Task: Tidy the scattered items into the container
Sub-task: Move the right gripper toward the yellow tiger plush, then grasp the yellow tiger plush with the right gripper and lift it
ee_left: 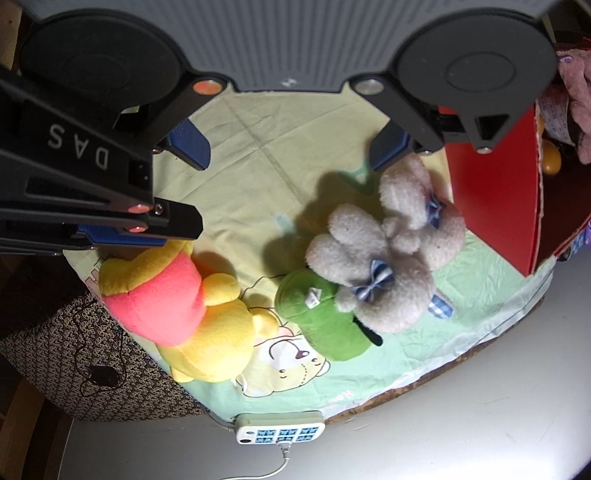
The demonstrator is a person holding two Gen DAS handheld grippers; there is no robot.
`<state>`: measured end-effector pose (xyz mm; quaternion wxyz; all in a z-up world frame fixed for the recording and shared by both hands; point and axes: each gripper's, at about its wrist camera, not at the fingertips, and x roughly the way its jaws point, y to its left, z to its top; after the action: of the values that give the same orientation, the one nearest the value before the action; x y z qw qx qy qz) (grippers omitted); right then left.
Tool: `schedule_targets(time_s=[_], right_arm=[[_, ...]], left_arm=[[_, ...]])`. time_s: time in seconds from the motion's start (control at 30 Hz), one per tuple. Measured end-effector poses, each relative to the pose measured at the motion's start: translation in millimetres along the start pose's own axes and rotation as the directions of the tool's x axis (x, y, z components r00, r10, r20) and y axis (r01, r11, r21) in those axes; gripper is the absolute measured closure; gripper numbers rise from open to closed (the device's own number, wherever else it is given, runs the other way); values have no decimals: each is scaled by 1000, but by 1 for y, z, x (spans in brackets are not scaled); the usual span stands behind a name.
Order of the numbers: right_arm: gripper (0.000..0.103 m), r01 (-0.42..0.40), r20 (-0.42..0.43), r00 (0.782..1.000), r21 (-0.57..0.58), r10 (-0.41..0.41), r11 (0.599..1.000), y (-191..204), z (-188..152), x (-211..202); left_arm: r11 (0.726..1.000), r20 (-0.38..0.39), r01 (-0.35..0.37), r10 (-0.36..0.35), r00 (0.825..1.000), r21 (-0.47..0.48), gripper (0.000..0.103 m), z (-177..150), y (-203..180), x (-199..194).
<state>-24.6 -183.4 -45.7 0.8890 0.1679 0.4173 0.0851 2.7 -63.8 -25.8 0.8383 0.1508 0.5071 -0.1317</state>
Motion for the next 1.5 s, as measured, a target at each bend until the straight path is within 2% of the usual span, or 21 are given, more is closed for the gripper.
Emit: schedule_targets(time_s=[0.33,0.6,0.77,0.9,1.0,1.03,1.1,1.2,1.23,1.33,1.5], right_arm=[[78,79,41,996,65,-82,995,-42,22,0],[70,146,79,984,137,-158,980,-76,48,16],[66,162,50,983,221,-177,962,-106,57,36],[51,126,26,990,290,-139,949,-125,59,54],[45,84,3,996,344,-91,935,-134,58,65],[44,65,-2,998,361,-69,930,-136,57,68],[44,16,-11,1000,398,-13,917,-139,55,73],[55,-78,-12,996,441,93,894,-139,51,74],[56,-102,-16,992,439,121,893,-134,50,74],[59,-148,-22,985,419,173,896,-118,48,69],[60,-154,-24,985,337,172,929,-92,45,48]], left_arm=[[994,5,103,-103,995,44,8,27,-19,25],[971,-15,235,-235,972,43,8,46,-30,56],[962,-26,267,-266,964,57,8,57,-40,76],[961,-48,270,-267,962,59,13,63,-44,92],[960,-68,276,-272,960,53,21,66,-43,102],[958,-75,281,-277,958,51,27,66,-43,104],[955,-84,292,-287,954,51,35,65,-44,107],[953,-78,294,-288,955,76,44,63,-47,104],[951,-74,297,-291,954,86,48,62,-48,102],[951,-69,285,-279,958,117,48,57,-53,96],[941,-63,311,-305,950,131,49,40,-49,78]])
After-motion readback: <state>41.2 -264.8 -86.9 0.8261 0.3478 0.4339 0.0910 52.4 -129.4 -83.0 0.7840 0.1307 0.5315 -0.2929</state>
